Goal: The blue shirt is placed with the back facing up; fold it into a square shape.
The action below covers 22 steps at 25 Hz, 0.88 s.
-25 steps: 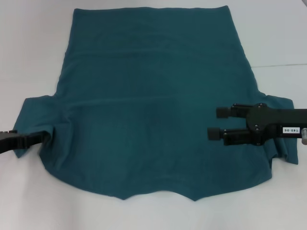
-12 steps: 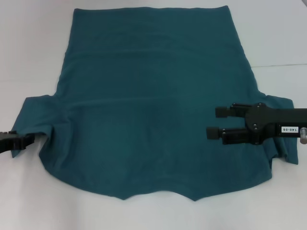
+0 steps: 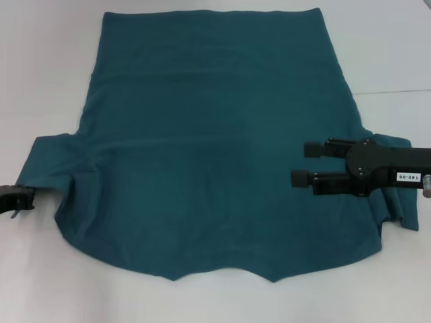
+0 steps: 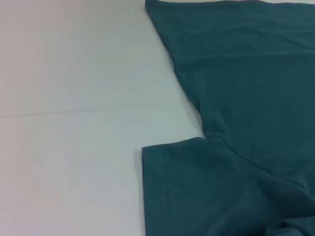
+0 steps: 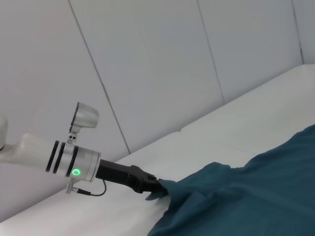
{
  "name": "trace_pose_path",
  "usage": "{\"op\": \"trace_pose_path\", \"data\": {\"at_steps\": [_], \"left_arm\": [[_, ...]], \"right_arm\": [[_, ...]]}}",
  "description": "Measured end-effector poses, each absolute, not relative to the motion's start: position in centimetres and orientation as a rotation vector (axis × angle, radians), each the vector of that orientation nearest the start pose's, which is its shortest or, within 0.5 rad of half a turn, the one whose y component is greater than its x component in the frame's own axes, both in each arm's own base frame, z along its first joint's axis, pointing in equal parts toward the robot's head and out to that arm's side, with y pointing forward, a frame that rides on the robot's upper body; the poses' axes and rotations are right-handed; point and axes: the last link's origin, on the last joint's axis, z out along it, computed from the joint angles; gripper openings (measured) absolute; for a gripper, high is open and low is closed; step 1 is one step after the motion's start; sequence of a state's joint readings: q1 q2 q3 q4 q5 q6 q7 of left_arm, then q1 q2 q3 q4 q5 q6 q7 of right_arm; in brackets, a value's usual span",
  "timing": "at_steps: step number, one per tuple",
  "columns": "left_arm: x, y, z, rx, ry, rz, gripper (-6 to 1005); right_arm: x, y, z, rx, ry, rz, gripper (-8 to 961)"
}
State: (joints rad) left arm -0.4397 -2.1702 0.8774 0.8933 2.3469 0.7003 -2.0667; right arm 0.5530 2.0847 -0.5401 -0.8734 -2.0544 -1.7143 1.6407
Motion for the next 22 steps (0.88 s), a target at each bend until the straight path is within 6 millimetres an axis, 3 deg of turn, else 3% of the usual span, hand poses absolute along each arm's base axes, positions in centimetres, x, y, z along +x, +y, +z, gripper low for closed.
{"op": "trace_pose_path", "data": {"at_steps": [10,22], "left_arm": [[-32.5,38.8,2.7,-1.947,-1.026,-0.119,-1],[-26.8,40.5,2.3,-2.102,-0.666,-0.05,-2]], "right_arm": [[24.6,33.8,5.1,-2.658,0.752,0.781,926],[25.5,33.1,5.4,-2.606,0.786,0.814,923]]}}
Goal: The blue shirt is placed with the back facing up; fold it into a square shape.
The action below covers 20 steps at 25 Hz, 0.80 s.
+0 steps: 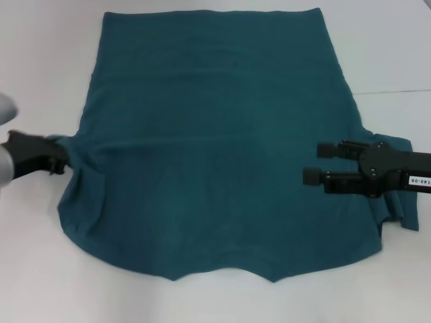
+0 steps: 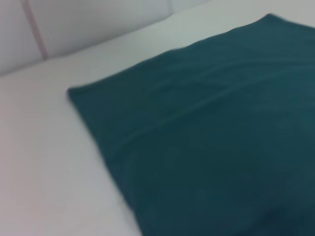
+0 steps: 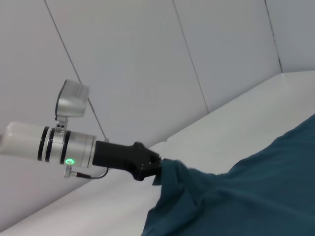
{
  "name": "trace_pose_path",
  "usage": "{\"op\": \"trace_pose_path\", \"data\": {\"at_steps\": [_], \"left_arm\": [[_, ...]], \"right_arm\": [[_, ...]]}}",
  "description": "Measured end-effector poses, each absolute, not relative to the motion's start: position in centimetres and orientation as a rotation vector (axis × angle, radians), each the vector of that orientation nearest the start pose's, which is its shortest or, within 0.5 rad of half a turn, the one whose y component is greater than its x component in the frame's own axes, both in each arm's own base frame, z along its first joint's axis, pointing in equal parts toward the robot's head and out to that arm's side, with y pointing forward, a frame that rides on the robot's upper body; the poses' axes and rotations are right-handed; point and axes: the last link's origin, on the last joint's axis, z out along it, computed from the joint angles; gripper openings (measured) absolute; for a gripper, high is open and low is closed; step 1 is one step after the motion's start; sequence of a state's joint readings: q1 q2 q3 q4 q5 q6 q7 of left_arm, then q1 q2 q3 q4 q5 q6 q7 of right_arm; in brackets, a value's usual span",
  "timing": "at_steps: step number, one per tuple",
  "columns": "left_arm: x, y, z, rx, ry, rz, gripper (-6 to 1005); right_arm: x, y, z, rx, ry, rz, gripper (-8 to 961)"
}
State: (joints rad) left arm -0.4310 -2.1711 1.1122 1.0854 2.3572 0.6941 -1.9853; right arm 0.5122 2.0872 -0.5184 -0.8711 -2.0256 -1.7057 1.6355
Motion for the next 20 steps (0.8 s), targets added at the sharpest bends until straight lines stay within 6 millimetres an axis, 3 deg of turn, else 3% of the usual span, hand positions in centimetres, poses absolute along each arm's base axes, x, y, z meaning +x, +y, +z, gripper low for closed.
{"op": "trace_pose_path", "data": {"at_steps": [5,9,14,20], "left_arm": [[-24.1,40.9,1.3,-2.159,-0.451,-0.006,-1],[-22.3,40.5,-0.9,-2.231,-0.226,0.074,-1],[-21.1,39.8,-3.7,-2.284,-0.013,0.195,-1],[-20.1,39.3,-5.6,-2.284,0.144,0.25,7]], "right_arm": [[25.9,32.7,5.1,-2.597,0.803,0.838,917],[26.2,32.5,5.0,-2.59,0.811,0.85,915],[26.3,32.3,4.9,-2.588,0.816,0.853,914],[26.3,32.3,4.5,-2.595,0.803,0.862,912]]}}
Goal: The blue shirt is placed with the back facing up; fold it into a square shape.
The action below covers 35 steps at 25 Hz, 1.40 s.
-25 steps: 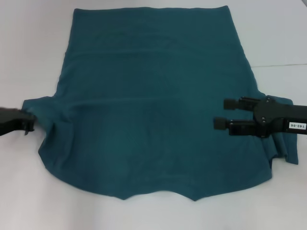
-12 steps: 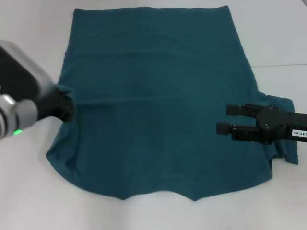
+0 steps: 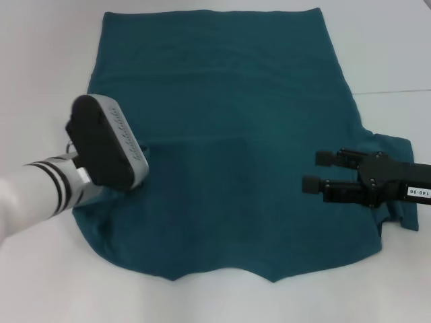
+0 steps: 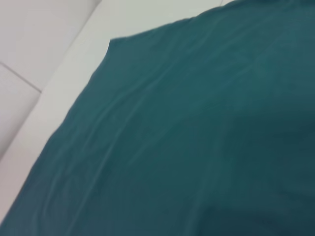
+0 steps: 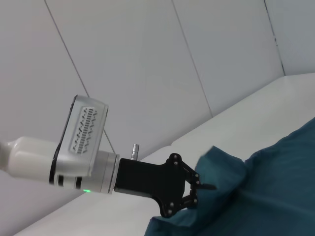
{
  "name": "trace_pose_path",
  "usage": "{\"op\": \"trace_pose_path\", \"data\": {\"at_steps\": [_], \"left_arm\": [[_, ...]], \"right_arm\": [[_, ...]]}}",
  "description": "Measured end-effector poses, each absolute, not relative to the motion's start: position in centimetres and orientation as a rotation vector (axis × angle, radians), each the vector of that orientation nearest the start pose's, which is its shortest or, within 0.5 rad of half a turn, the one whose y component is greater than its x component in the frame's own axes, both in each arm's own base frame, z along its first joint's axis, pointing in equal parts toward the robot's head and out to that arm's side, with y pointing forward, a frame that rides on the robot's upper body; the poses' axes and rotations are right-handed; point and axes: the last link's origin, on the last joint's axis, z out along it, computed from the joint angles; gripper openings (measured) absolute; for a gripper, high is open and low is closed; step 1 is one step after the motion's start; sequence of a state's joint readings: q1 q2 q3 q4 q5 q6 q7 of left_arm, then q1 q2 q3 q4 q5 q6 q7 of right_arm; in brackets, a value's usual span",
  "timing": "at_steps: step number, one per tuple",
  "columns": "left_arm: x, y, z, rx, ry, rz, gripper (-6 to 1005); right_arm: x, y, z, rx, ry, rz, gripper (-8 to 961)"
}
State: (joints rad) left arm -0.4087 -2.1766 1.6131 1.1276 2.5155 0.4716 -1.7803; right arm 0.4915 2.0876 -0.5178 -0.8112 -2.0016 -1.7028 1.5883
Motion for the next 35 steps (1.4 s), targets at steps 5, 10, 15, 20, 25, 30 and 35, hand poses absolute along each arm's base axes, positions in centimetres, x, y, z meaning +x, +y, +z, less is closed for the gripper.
{"op": "trace_pose_path", "data": {"at_steps": [5,10,15,20,25,30,35], "left_arm": [[-19.1,38.8,-6.8,-2.21,0.28,0.239,62],[-18.7,38.6,-7.3,-2.193,0.316,0.228,230],[-18.7,38.6,-7.3,-2.194,0.319,0.23,334],[-19.3,37.9,-7.9,-2.219,0.332,0.256,439],[-19.4,37.3,-8.5,-2.256,0.31,0.249,652],[-18.8,37.3,-8.2,-2.291,0.163,0.181,799],[-18.3,38.0,-6.3,-2.288,-0.078,0.077,797]], "right_arm": [[26.3,32.6,4.4,-2.588,0.803,0.855,911],[26.3,32.7,4.4,-2.587,0.792,0.854,910],[26.3,32.6,4.4,-2.586,0.789,0.855,909],[26.3,32.7,4.4,-2.587,0.786,0.858,908],[26.1,32.7,4.5,-2.582,0.781,0.869,907],[26.1,32.8,4.5,-2.584,0.778,0.868,906],[26.1,32.8,4.5,-2.584,0.778,0.869,905]]}}
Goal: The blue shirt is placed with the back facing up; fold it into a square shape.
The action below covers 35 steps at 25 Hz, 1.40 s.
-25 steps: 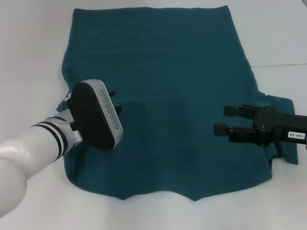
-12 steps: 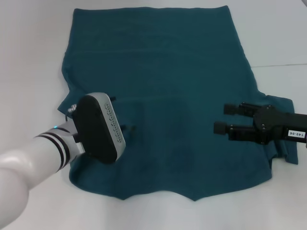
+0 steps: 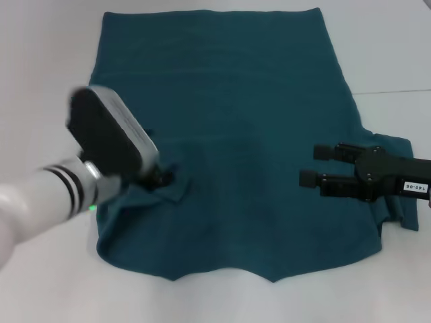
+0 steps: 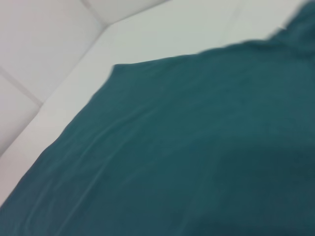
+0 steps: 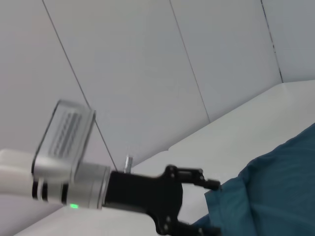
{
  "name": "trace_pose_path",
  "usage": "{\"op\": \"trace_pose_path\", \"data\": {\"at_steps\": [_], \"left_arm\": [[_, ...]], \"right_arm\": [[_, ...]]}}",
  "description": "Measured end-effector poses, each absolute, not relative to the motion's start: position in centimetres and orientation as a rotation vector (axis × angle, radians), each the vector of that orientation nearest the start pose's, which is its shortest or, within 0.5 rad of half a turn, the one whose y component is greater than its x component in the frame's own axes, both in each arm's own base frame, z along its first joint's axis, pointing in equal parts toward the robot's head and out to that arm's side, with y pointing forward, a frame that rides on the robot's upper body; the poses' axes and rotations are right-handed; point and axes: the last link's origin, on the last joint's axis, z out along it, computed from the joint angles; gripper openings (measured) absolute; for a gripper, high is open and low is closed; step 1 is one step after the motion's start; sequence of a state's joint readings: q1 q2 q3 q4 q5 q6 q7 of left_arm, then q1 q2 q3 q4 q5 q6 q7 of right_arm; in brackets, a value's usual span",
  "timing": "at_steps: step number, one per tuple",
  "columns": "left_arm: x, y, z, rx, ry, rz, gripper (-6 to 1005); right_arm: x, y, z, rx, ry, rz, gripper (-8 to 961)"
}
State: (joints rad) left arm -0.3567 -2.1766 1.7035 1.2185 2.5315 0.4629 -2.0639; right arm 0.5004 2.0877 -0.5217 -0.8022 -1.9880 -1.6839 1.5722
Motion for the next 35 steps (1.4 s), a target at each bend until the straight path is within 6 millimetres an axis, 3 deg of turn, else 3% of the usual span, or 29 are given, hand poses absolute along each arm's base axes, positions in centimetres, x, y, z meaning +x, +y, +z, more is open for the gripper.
{"op": "trace_pose_path", "data": {"at_steps": [7,9,14,25,35], "left_arm": [[-19.1,40.9,-1.3,-2.208,-0.679,-0.085,790],[-20.2,42.1,-0.7,-2.172,-0.918,-0.116,786],[-22.2,42.9,-0.8,-2.121,-1.146,-0.146,786],[-25.0,44.1,-0.9,-1.922,-1.597,-0.279,786],[-26.5,44.6,-0.8,-1.781,-1.661,-0.333,787]], "right_arm": [[25.7,33.0,4.4,-2.595,0.761,0.869,903],[25.6,33.1,4.4,-2.6,0.754,0.87,903],[25.4,33.1,4.4,-2.608,0.738,0.872,902],[25.0,33.4,4.2,-2.616,0.725,0.881,900],[24.4,33.8,4.3,-2.623,0.68,0.893,898]]}}
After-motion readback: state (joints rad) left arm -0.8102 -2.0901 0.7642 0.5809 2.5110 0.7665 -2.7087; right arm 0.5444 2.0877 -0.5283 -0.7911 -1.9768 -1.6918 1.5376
